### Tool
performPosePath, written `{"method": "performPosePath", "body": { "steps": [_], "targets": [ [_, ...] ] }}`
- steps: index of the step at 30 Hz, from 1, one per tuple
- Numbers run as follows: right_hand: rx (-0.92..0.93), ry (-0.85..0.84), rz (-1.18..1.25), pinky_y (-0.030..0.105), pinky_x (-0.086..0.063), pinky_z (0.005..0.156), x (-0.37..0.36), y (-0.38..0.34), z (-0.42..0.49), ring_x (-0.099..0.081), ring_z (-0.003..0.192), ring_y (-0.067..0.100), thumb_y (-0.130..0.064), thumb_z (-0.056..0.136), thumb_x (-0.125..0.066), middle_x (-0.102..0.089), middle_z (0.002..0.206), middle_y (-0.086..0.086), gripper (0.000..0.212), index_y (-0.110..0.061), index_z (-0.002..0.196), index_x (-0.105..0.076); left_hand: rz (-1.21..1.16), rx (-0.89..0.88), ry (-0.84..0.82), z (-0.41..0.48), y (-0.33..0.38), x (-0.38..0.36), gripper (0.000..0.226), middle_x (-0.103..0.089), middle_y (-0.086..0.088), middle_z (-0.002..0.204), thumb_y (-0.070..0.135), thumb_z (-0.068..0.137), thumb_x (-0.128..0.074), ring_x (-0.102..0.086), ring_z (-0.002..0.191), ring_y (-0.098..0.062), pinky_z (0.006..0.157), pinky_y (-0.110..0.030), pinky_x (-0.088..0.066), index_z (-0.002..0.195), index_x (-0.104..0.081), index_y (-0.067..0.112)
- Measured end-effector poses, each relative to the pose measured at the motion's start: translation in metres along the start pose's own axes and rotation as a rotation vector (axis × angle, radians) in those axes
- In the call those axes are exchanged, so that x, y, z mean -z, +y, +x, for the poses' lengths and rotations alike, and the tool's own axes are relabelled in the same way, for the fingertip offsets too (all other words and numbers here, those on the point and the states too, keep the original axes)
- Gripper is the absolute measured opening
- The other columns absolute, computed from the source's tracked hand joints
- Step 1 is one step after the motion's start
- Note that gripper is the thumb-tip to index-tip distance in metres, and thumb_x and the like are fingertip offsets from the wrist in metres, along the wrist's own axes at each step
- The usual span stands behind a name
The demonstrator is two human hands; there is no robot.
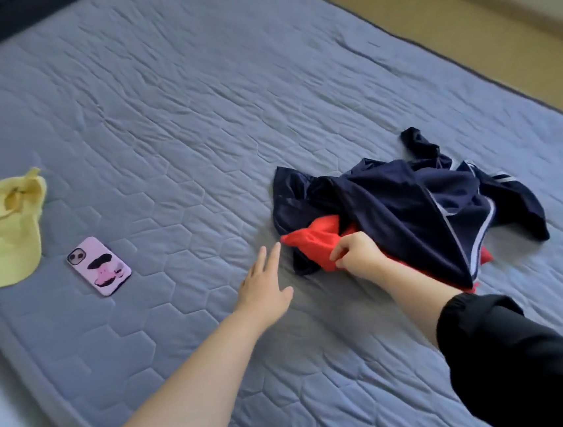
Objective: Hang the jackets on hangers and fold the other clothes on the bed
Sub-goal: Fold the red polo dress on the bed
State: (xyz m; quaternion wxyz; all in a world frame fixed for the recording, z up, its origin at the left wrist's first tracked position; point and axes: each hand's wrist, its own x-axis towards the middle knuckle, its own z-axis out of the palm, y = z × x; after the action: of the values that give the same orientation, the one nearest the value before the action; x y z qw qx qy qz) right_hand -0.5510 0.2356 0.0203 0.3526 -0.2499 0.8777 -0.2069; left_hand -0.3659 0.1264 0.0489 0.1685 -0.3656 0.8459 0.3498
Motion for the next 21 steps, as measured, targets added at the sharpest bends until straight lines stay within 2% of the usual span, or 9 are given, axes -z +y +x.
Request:
{"method": "performPosePath", "body": {
  "steps": [2,6,9,11,14,16,19,21],
  "targets": [
    [0.048,-0.042,0.100,0.017,-0.043,0.058,0.010,-0.012,-0.018,-0.055,0.066,0.010,0.011,0.069,-0.066,-0.062,0.068,-0.004,0.036,-0.025,0.061,-0.064,-0.105,-0.034,-0.001,0.001,0.010,0.012,0.091,0.004,0.000,0.161,0.027,0.088,-0.063,-0.011,0.147,-0.023,0.116,-0.037,-0.017,0.152,0.001,0.032],
    [0.127,-0.084,0.263,0.028,-0.047,0.064,0.042,-0.035,-0.048,-0.055,0.064,0.014,0.015,0.068,-0.064,-0.063,0.071,0.003,0.040,-0.025,0.068,-0.062,-0.260,-0.156,0.000,0.001,0.034,0.038,0.095,-0.014,-0.004,0.159,0.022,0.079,-0.075,-0.012,0.147,-0.018,0.119,-0.032,-0.014,0.152,-0.014,0.025],
    [0.166,-0.053,0.370,0.028,-0.049,0.066,0.069,-0.060,-0.067,-0.059,0.065,0.014,0.014,0.071,-0.066,-0.067,0.073,0.003,0.039,-0.024,0.075,-0.064,-0.246,-0.202,-0.043,-0.004,0.053,0.052,0.092,-0.025,-0.006,0.156,0.023,0.075,-0.080,-0.021,0.144,-0.021,0.117,-0.038,-0.022,0.150,-0.027,0.021],
    [0.201,-0.025,0.462,0.031,-0.051,0.069,0.087,-0.080,-0.079,-0.061,0.067,0.016,0.015,0.071,-0.065,-0.069,0.074,0.004,0.039,-0.023,0.080,-0.064,-0.326,-0.234,-0.061,-0.011,0.065,0.064,0.093,-0.034,-0.005,0.152,0.018,0.071,-0.083,-0.030,0.141,-0.021,0.114,-0.040,-0.029,0.148,-0.032,0.019],
    [0.257,0.023,0.559,0.031,-0.048,0.069,0.112,-0.115,-0.099,-0.057,0.063,0.015,0.019,0.072,-0.062,-0.064,0.068,0.003,0.038,-0.018,0.083,-0.063,-0.459,-0.272,-0.059,-0.027,0.083,0.086,0.086,-0.057,0.003,0.131,0.013,0.065,-0.085,-0.051,0.124,-0.015,0.104,-0.036,-0.042,0.138,-0.042,0.025],
    [0.292,0.049,0.609,0.031,-0.045,0.069,0.131,-0.140,-0.115,-0.053,0.063,0.017,0.020,0.073,-0.060,-0.059,0.066,0.004,0.035,-0.012,0.088,-0.063,-0.492,-0.260,-0.029,-0.040,0.099,0.105,0.078,-0.061,0.011,0.115,0.016,0.064,-0.084,-0.057,0.115,-0.013,0.095,-0.030,-0.048,0.128,-0.044,0.035],
    [0.348,0.093,0.629,0.033,-0.042,0.068,0.155,-0.175,-0.138,-0.049,0.066,0.022,0.019,0.075,-0.059,-0.056,0.071,0.011,0.034,-0.011,0.091,-0.063,-0.389,-0.280,0.103,-0.057,0.124,0.134,0.064,-0.064,0.007,0.111,0.019,0.068,-0.080,-0.060,0.107,-0.013,0.089,-0.031,-0.048,0.124,-0.052,0.030],
    [0.380,0.126,0.638,0.029,-0.041,0.062,0.171,-0.195,-0.152,-0.046,0.059,0.018,0.018,0.075,-0.059,-0.053,0.066,0.008,0.033,-0.009,0.093,-0.063,-0.320,-0.273,0.193,-0.069,0.138,0.157,0.046,-0.066,0.007,0.098,0.024,0.071,-0.076,-0.062,0.096,-0.015,0.077,-0.028,-0.046,0.114,-0.059,0.030]
  ]
}}
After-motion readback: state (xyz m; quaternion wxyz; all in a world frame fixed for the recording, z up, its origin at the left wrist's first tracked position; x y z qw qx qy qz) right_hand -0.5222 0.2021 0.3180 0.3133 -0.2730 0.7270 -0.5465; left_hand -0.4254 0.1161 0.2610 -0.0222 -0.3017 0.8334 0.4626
